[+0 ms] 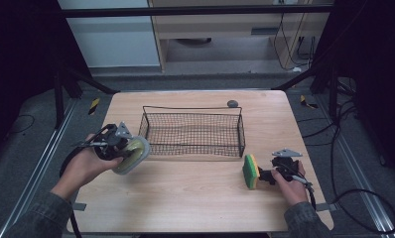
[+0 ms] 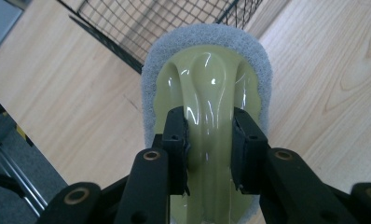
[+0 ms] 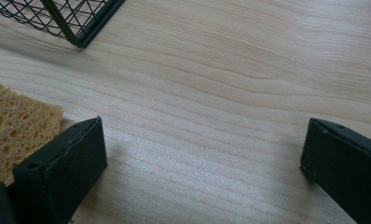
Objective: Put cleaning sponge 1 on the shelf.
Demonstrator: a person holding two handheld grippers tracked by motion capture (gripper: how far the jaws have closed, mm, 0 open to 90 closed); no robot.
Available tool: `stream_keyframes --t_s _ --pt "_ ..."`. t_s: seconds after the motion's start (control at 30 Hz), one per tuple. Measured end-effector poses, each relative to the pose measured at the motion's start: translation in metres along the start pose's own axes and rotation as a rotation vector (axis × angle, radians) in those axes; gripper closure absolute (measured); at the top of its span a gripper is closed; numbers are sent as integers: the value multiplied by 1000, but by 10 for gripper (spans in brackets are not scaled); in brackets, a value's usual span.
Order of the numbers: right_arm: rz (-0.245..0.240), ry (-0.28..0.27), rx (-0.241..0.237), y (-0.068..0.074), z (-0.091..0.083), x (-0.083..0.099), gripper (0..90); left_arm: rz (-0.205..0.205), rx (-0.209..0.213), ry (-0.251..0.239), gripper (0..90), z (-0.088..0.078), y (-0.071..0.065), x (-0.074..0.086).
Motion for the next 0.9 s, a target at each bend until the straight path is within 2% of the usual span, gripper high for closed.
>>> stream_keyframes --t_s 0.07,0.1,0.2,0.23,0.4,0.43,0.47,0.57,0.6,0.63,0.7,0.73,0.8,0.9 --pt "-1 0 -1 0 0 0 5 7 -1 -2 699 -1 2 -4" --pt "2 -1 -5 0 0 0 5 35 -12 0 699 -4 5 -11" --pt "-2 1 -8 1 0 0 5 70 -28 -7 699 -8 10 -23" --pt "-18 -3 0 -1 1 0 5 77 -29 -13 699 -9 11 -27" --pt "-14 1 -11 0 1 -1 6 103 -23 -37 699 -12 17 -39" --pt "-26 -5 -9 0 2 -2 6 119 -16 -48 699 -13 19 -44" --pt "-26 -5 -9 0 2 -2 6 119 -16 -48 699 -13 19 -44" --pt "-32 -1 -7 1 3 -4 7 163 -8 -51 699 -15 20 -51" --pt "-26 -2 -10 2 3 -4 7 163 -8 -51 699 -15 20 -51" --pt "-29 -1 -9 1 3 -4 7 190 -11 -49 699 -16 20 -54" --pt "-21 -1 -10 2 3 -4 8 217 -15 -47 699 -17 20 -57" --pt "-21 -1 -10 2 3 -4 7 217 -15 -47 699 -17 20 -57" --pt "-20 -1 -10 2 3 -4 8 238 -23 -42 699 -16 20 -61" --pt "-33 0 -11 2 3 -3 8 253 -72 -56 699 -17 24 -69"
Point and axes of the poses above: each handheld gripper's, and its own axes: z roughly forward along the jaws, x roughly out of its underside, y roughly to its left, the point moved 4 cm from there along z, roughly forward along the jaws, and after that the axes turned 8 degrees about y, right-handed, at the moved point
